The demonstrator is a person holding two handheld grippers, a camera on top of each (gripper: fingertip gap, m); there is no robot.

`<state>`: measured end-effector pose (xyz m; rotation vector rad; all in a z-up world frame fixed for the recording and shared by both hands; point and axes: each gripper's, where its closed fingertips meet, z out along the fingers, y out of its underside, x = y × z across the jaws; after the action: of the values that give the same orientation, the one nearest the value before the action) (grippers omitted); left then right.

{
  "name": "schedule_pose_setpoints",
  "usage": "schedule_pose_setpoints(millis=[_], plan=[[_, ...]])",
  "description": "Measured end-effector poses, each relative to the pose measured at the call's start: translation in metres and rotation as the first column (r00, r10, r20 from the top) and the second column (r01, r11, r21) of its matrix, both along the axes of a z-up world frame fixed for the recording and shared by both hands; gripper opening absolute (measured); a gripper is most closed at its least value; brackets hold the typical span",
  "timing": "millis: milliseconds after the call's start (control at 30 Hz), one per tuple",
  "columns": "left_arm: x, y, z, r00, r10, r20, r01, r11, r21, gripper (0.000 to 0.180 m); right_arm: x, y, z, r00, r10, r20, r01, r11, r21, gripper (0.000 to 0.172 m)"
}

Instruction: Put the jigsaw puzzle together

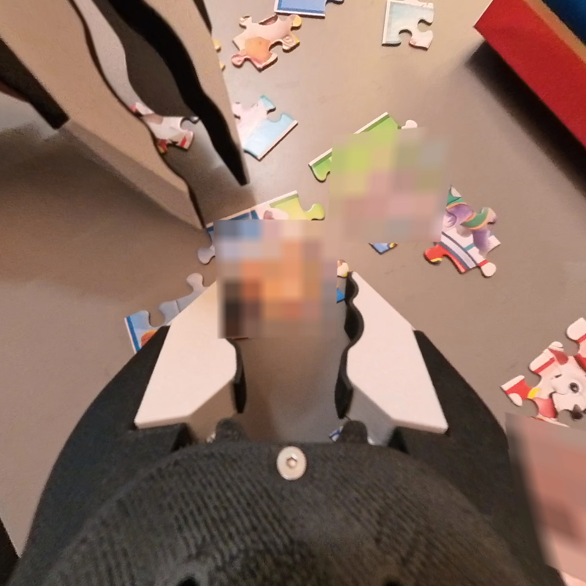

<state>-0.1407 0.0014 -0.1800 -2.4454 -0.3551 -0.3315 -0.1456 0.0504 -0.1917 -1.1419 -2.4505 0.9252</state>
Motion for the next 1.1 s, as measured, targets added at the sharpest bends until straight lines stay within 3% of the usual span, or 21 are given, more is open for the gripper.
schedule_pose_setpoints(millis=[200,367,567,767,1033,1100], plan=[[0.008,0.001,-0.006,0.998,-0.032,0.046,0.033,0.999,-0.007,0.038,0.004,0.007,0.009,0.999,-0.042,-0.009,0.041,0.997,-0.071,0.062],[0.008,0.003,-0.005,0.997,-0.032,0.07,0.031,0.999,0.011,0.038,0.001,0.027,0.005,0.999,-0.05,-0.013,0.049,0.999,-0.012,0.052],[0.009,0.002,-0.005,0.997,-0.033,0.076,0.032,0.999,0.016,0.038,-0.004,0.036,0.011,0.987,0.156,-0.043,-0.154,0.987,0.045,0.02],[0.009,0.002,-0.005,0.996,-0.031,0.083,0.03,0.999,0.021,0.038,-0.006,0.035,0.001,0.939,0.344,-0.001,-0.343,0.937,0.059,0.015],[0.009,0.004,-0.004,0.994,-0.032,0.104,0.028,0.999,0.044,0.037,-0.005,0.023,0.001,0.912,0.409,0.035,-0.408,0.912,-0.044,0.02],[0.009,0.005,-0.004,0.993,-0.032,0.111,0.026,0.998,0.05,0.037,-0.008,0.023,0.0,0.913,0.407,0.022,-0.406,0.913,-0.024,0.012]])
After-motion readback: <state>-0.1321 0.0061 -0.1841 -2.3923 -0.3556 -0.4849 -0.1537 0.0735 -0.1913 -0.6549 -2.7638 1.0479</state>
